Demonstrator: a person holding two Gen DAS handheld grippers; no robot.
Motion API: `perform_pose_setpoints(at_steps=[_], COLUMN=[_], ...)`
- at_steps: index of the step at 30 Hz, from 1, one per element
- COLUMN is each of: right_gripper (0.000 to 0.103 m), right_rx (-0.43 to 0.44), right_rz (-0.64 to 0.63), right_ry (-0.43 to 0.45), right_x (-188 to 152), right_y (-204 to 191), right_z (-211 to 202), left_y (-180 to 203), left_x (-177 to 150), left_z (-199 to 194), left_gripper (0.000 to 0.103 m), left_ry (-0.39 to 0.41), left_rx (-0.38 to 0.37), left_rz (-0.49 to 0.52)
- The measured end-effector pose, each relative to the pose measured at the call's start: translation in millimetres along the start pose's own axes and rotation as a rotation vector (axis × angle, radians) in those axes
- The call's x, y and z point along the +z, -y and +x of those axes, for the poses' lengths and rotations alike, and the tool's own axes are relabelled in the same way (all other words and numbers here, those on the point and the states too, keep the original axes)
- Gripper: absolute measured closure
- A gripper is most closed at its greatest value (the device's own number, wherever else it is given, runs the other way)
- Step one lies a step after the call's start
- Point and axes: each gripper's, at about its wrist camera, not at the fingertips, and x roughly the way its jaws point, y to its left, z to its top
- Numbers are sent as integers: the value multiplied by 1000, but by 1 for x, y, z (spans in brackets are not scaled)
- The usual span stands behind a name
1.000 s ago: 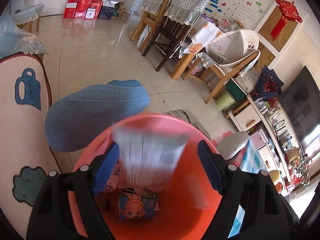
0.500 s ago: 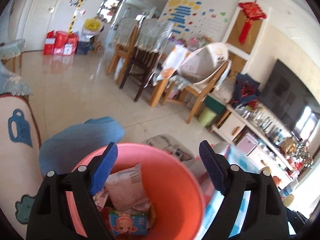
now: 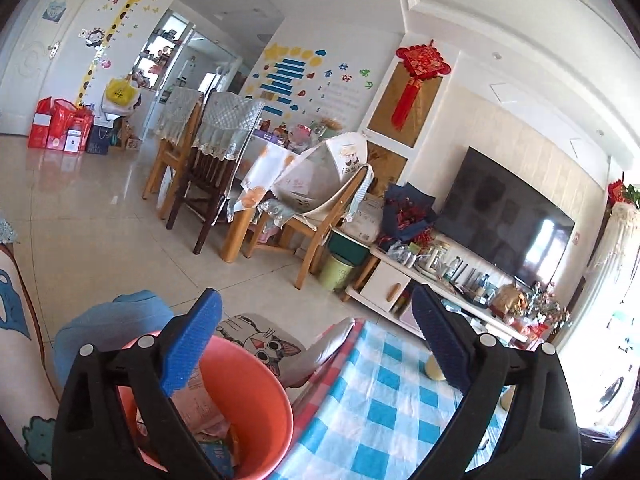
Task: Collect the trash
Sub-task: 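Move both tools back over the table toward the white milk bag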
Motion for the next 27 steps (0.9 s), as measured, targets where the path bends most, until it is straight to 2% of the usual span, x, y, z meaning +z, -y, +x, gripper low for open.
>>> perform_pose_setpoints(at_steps=[5,10,16,20,24,27], right_gripper=[9,8,8,7,6,6], right_rx=[29,47,24,-26,-73,-86], right_rz=[14,33,61,83,143,213], right_ry=[38,108,173,188,157,120], right_x=[0,9,8,3,-3,-13], right_y=[6,15,43,76,123,160], right_z=[-28,-65,-97,-104,-95,-81], left_y=[27,60,97,125,146,160], left_x=[4,6,-9,-21,-35,-49], left_z=[-17,-45,-68,-80,-84,-73], left_gripper=[7,7,7,7,7,7], left_ry=[-35,-29,-75,-92,-121,-170], left_rx=[43,11,-47,-101,-160,-184], left_rz=[119,234,336,405,436,443])
